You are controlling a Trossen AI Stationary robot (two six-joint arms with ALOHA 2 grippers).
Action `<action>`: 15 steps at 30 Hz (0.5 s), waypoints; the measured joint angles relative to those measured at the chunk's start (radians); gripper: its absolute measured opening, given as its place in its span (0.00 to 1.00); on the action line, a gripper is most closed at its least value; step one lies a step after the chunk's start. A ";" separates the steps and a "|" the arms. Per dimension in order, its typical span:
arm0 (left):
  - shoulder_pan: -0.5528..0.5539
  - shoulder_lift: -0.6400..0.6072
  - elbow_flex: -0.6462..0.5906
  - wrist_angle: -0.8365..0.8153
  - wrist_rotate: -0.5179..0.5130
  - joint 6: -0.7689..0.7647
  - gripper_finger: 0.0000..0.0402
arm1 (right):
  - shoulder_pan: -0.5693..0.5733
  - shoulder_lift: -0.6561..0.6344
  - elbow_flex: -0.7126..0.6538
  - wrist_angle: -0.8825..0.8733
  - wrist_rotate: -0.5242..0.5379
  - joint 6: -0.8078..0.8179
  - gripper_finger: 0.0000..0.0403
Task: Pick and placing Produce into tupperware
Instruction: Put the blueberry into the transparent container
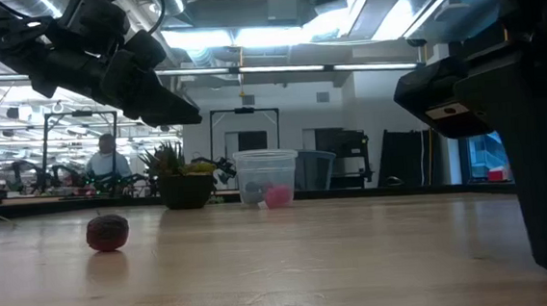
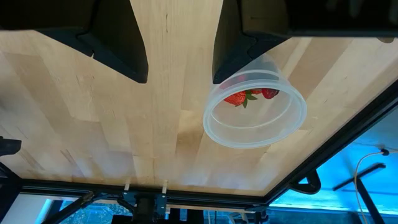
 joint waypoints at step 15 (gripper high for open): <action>0.000 0.000 0.000 0.000 0.000 0.000 0.43 | 0.000 0.000 0.000 0.001 -0.003 0.004 0.12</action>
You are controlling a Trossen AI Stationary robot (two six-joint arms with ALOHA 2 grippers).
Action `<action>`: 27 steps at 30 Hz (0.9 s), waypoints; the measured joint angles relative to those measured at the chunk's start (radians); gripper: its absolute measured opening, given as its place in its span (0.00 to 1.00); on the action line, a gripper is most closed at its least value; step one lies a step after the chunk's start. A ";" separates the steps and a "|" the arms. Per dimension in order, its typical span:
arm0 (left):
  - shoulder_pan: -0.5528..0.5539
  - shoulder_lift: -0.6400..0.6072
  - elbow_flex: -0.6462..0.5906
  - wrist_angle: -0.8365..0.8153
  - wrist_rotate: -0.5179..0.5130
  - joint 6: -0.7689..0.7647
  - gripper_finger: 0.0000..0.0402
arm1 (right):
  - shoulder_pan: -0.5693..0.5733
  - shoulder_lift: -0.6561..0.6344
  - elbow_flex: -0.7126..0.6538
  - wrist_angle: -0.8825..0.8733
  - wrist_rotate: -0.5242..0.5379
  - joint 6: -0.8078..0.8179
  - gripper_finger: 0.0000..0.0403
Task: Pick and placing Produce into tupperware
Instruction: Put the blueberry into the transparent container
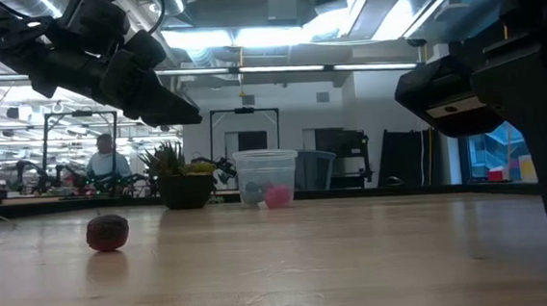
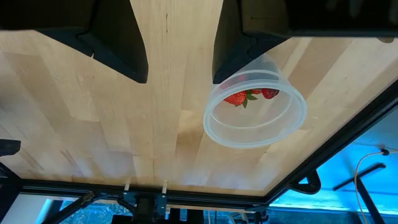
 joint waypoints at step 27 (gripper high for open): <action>0.000 0.000 0.000 0.000 0.000 0.002 0.43 | -0.367 -0.236 0.001 0.109 0.527 -0.563 0.13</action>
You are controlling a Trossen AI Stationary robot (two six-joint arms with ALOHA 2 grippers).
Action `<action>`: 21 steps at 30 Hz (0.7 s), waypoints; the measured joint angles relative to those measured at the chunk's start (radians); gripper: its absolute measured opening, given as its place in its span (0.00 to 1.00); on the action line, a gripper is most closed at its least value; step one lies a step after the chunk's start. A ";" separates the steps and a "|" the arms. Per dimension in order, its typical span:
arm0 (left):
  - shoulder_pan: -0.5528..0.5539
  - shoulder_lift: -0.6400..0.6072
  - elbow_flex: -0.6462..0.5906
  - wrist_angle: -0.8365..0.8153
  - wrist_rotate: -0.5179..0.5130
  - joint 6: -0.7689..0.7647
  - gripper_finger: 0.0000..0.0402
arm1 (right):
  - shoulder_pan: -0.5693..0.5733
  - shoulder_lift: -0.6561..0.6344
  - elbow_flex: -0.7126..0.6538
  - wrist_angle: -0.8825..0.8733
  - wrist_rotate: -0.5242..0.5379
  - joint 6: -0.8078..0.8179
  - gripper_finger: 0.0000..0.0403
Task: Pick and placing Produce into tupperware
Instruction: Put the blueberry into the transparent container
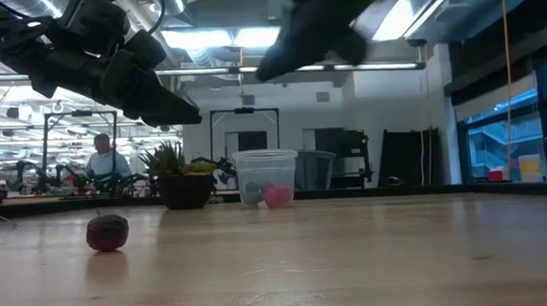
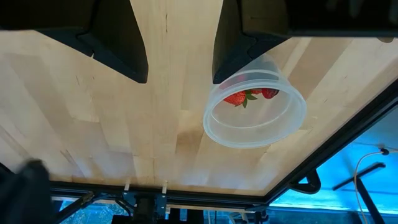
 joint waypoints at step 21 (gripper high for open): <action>0.000 0.000 0.000 0.000 -0.017 0.010 0.43 | -0.599 -0.002 0.076 -0.092 -0.757 0.090 0.13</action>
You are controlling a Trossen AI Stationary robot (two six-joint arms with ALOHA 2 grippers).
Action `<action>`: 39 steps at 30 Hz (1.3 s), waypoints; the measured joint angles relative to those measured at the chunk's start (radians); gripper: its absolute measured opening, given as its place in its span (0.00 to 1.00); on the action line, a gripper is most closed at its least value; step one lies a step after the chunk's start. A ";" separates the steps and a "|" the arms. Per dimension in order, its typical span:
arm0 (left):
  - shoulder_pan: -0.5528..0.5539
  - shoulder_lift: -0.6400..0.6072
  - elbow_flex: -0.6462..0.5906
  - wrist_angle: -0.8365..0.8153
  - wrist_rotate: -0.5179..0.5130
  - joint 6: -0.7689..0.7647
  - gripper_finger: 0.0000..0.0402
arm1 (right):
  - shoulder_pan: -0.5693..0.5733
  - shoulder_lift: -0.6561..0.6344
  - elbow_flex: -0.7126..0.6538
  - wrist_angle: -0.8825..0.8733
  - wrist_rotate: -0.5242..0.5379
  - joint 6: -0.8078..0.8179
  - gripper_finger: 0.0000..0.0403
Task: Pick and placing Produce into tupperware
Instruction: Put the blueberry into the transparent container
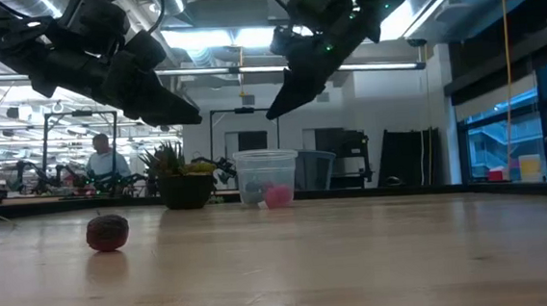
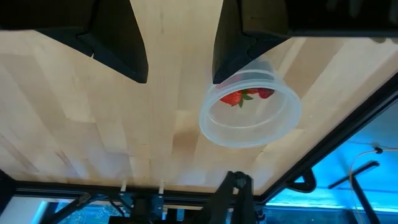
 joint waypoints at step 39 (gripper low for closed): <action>0.000 0.000 0.000 0.002 -0.112 0.011 0.43 | 0.003 0.134 0.000 0.061 0.101 0.000 0.13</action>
